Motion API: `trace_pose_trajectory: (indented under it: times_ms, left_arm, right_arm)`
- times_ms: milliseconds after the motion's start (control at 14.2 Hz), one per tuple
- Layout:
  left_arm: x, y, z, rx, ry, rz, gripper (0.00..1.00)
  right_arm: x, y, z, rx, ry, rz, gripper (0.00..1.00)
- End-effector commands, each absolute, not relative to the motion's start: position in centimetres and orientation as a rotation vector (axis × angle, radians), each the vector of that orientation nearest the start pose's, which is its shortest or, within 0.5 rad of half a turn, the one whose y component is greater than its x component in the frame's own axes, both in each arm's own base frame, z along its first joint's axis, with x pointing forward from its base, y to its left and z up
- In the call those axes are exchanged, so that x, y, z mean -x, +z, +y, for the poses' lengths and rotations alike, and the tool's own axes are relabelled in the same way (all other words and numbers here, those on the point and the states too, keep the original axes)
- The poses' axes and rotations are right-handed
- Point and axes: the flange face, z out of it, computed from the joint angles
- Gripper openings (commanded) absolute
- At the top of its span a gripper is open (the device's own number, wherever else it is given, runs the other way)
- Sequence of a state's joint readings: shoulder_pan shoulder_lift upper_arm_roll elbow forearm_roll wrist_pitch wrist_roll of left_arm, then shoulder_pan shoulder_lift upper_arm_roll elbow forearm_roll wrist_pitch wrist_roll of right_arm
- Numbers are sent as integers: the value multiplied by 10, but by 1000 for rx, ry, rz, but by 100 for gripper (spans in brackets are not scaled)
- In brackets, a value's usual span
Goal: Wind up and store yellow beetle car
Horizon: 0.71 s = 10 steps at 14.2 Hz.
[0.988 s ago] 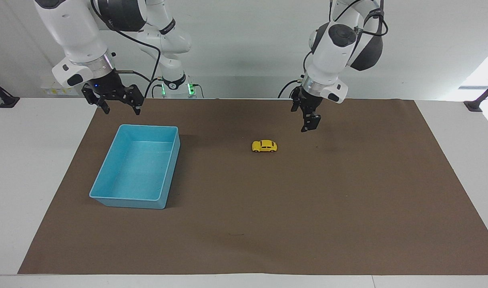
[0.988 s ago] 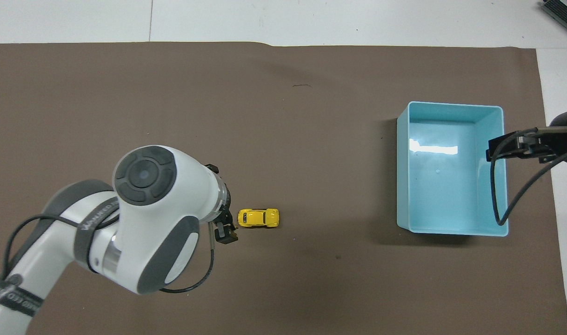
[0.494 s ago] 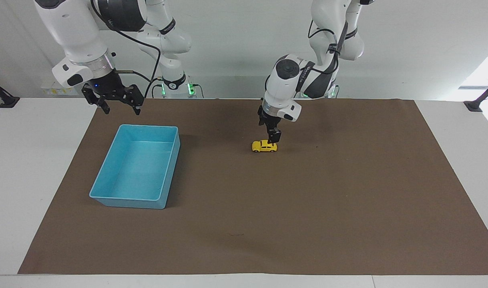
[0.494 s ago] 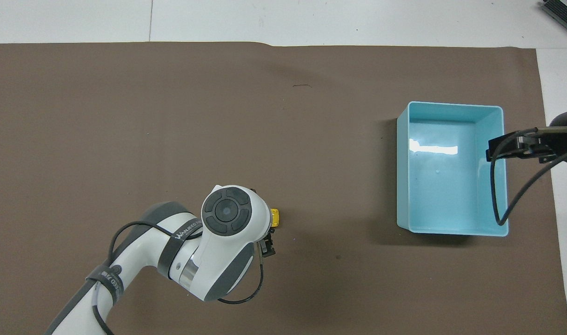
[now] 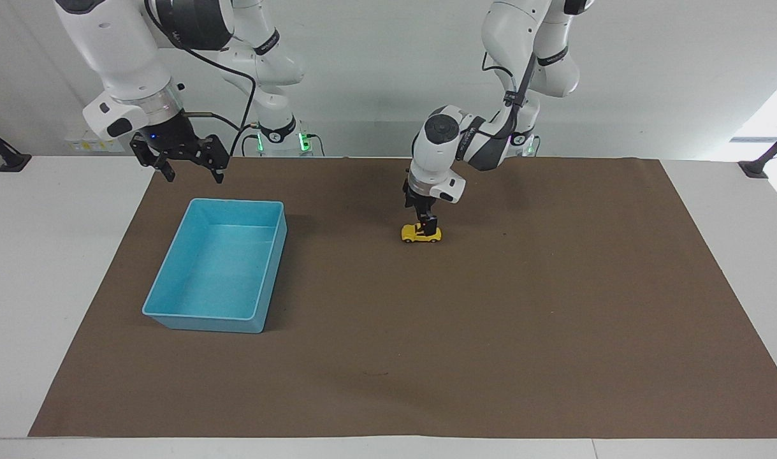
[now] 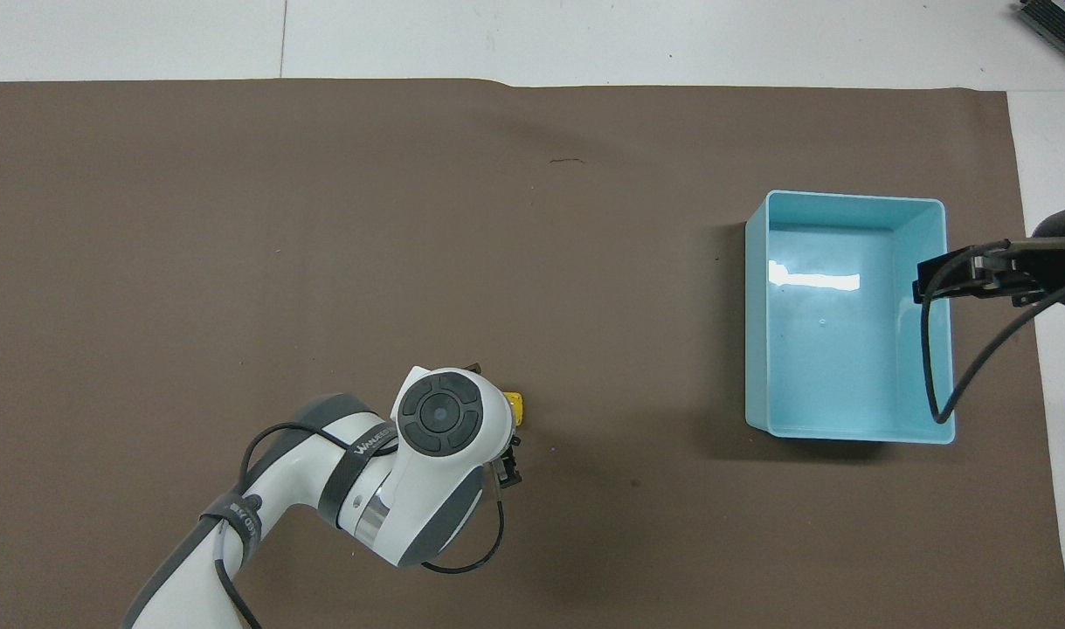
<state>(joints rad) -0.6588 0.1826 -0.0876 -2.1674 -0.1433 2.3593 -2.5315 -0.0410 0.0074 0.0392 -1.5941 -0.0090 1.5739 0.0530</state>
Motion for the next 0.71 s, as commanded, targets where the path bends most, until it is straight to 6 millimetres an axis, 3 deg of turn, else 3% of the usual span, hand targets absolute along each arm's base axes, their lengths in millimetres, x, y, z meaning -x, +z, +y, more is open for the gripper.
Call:
trace_pose_trajectory:
  times_ms: [0, 282, 635]
  left_arm:
    - [-422, 309, -366, -1770, -168, 2584, 100]
    - [-434, 323, -363, -1754, -155, 2596, 100]
    - [-434, 321, -363, -1739, -153, 2590, 100]
  right_arm:
    - [-553, 613, -4, 3143, 31, 58, 100]
    - [-553, 613, -4, 3143, 31, 58, 100]
    - [-553, 613, -4, 3143, 31, 58, 100]
